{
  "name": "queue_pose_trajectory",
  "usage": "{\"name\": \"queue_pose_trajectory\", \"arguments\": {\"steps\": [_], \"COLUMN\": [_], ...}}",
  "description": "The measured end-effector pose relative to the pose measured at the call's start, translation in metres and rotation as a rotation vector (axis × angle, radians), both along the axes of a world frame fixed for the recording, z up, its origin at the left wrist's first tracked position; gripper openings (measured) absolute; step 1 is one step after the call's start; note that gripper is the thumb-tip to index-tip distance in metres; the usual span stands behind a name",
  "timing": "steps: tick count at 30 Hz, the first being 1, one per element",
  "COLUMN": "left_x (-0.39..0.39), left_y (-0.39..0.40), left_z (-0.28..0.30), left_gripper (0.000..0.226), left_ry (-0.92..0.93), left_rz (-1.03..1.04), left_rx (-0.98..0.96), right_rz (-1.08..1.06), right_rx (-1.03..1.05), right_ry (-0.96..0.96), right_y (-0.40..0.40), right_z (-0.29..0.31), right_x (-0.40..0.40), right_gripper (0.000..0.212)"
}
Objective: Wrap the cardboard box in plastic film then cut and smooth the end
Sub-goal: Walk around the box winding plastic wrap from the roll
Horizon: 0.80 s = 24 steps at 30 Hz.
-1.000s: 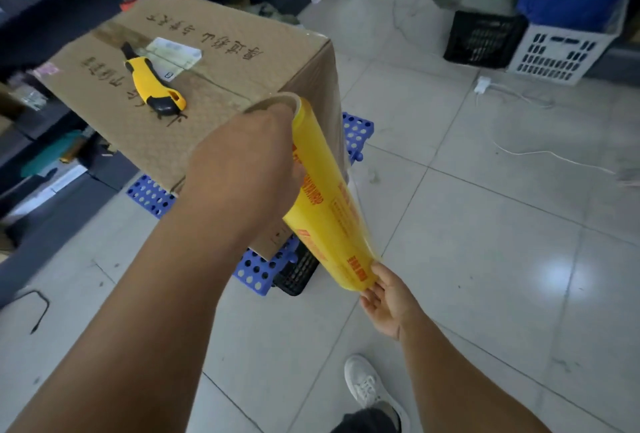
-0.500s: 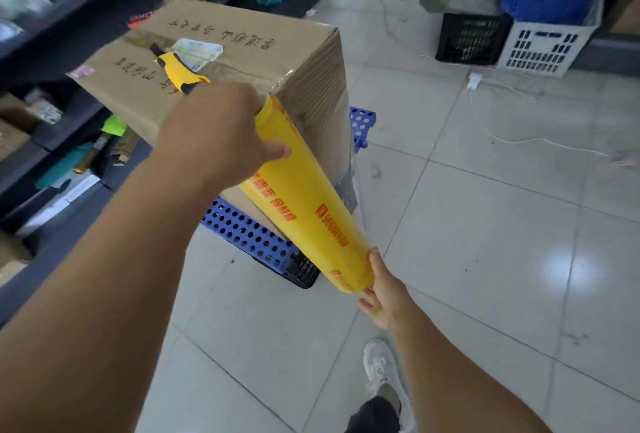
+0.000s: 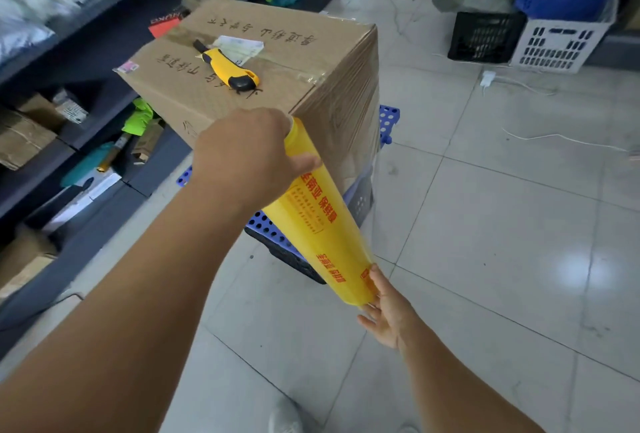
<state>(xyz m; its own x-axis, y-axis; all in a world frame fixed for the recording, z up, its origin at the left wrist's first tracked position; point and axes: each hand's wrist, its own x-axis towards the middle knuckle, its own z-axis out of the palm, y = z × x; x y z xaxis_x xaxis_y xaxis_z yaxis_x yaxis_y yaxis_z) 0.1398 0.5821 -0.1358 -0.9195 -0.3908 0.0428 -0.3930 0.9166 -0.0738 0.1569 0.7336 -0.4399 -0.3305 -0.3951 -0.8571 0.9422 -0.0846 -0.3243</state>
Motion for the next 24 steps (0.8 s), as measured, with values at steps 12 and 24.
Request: {"name": "queue_pose_trajectory", "arguments": {"steps": [12, 24], "left_x": [0.046, 0.07], "left_y": [-0.067, -0.162], "left_z": [0.0, -0.009], "left_gripper": [0.044, 0.051], "left_ry": [0.032, -0.023], "left_rz": [-0.19, -0.403], "left_rx": [0.032, 0.137], "right_rz": [-0.108, -0.301], "right_rx": [0.174, 0.18], "right_ry": [0.043, 0.022], "right_y": [-0.076, -0.174], "right_z": [0.004, 0.01], "right_x": [0.047, 0.083], "right_gripper": [0.067, 0.055]}}
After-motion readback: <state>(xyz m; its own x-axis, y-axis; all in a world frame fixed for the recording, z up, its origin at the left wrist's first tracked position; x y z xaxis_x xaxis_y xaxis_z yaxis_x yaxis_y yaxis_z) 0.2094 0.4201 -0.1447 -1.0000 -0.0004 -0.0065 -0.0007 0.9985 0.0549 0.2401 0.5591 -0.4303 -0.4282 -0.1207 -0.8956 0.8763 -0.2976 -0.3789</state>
